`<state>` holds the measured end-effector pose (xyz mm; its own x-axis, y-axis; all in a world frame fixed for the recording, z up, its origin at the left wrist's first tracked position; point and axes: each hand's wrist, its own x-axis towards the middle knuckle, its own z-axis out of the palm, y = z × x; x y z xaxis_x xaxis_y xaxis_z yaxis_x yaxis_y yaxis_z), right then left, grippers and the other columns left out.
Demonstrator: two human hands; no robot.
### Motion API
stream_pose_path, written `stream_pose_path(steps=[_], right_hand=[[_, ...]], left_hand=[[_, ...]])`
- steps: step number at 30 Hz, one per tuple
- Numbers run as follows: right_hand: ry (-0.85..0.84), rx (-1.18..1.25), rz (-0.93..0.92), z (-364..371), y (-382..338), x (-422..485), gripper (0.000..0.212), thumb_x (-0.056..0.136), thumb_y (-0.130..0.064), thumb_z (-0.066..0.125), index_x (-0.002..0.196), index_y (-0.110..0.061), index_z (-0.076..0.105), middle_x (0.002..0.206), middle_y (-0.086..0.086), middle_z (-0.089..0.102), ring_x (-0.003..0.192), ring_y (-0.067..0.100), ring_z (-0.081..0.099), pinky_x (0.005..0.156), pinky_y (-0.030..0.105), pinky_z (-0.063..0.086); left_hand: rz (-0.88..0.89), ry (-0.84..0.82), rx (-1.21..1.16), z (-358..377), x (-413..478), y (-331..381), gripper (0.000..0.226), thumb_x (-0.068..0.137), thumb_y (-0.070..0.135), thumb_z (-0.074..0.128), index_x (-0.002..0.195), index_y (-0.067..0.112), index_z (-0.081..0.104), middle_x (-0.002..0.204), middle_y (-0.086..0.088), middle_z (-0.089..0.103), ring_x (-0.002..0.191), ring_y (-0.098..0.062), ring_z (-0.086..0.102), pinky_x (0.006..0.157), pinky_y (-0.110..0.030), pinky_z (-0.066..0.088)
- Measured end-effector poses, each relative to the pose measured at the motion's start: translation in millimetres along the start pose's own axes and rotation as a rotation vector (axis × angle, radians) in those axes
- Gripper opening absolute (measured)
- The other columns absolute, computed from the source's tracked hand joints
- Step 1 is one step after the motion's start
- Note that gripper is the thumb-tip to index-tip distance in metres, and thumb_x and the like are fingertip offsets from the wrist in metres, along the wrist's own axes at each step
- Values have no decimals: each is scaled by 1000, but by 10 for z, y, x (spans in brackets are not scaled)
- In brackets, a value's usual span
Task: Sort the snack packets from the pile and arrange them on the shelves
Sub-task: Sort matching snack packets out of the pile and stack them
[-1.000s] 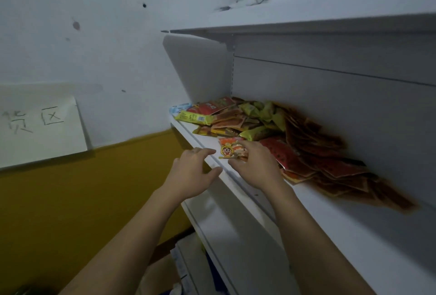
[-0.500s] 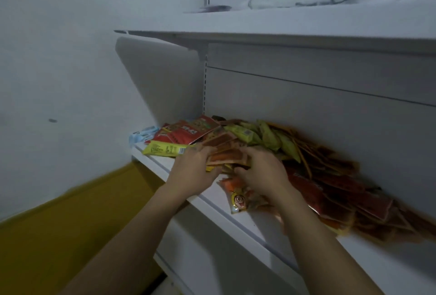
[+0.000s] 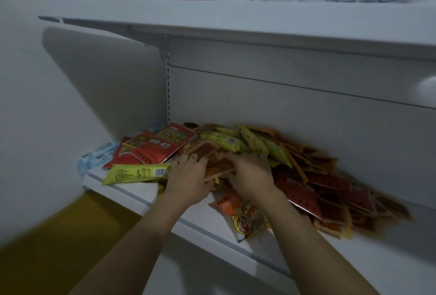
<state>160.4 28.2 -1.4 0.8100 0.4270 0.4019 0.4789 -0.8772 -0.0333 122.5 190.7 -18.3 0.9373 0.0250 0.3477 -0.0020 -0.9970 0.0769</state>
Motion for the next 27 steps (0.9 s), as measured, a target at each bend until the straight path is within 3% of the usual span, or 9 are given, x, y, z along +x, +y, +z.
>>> stream_pose_path(steps=[3,5,10,14,17,19,21,23,27], right_hand=[[125,40,42,23,-6,22,16,71,-20,78,86,-18,74,74,4,69,71,32,66,73,39,50],[162,53,59,29,-11,24,20,64,-19,84,80,-15,73,68,5,68,64,32,66,67,39,52],[88,140,69,-37,17,6,36,86,-28,65,121,-16,64,106,6,70,100,32,63,90,39,48],[42,202,80,-137,13,-5,45,91,-33,62,133,-18,55,114,6,67,108,30,60,92,38,48],[20,216,71,-198,-14,-9,59,93,-36,60,146,-17,41,121,6,64,111,28,58,90,35,49],[20,294,103,-233,-50,-1,73,93,-37,61,153,-16,26,124,7,61,111,27,58,85,35,52],[15,440,148,-264,-87,6,78,92,-39,63,154,-15,22,133,7,56,120,26,55,90,36,51],[6,638,178,-299,-133,23,66,92,-41,62,146,-15,35,135,4,54,124,22,51,93,29,46],[-81,1098,245,-427,-242,11,32,90,-54,60,111,-30,58,106,-15,63,106,10,60,86,25,48]], left_hand=[[24,24,-12,-19,79,-10,40,93,44,53,126,23,54,130,-3,56,122,-25,46,100,-39,37],[30,33,-12,-24,126,-27,35,93,42,56,121,22,58,126,-3,58,118,-25,49,93,-38,40],[26,34,-167,-50,162,-62,39,88,34,70,122,16,63,123,-5,62,115,-26,53,88,-42,50],[11,27,-330,-140,143,-128,32,89,29,71,116,14,66,110,-4,67,99,-24,61,77,-36,51],[-6,70,-379,-188,114,-148,17,90,28,70,100,14,67,89,0,64,81,-19,60,62,-31,45],[-30,143,-413,-217,77,-116,12,89,25,71,92,17,63,83,4,57,77,-17,55,60,-29,37],[-54,221,-429,-229,56,-76,13,89,22,70,97,15,63,86,4,53,81,-18,53,63,-29,35],[-69,295,-435,-228,50,-32,16,89,19,69,102,11,64,90,2,52,87,-21,53,67,-29,35],[-65,388,-498,-184,31,149,25,78,-3,65,100,9,63,92,-5,58,90,-27,55,70,-35,43]])
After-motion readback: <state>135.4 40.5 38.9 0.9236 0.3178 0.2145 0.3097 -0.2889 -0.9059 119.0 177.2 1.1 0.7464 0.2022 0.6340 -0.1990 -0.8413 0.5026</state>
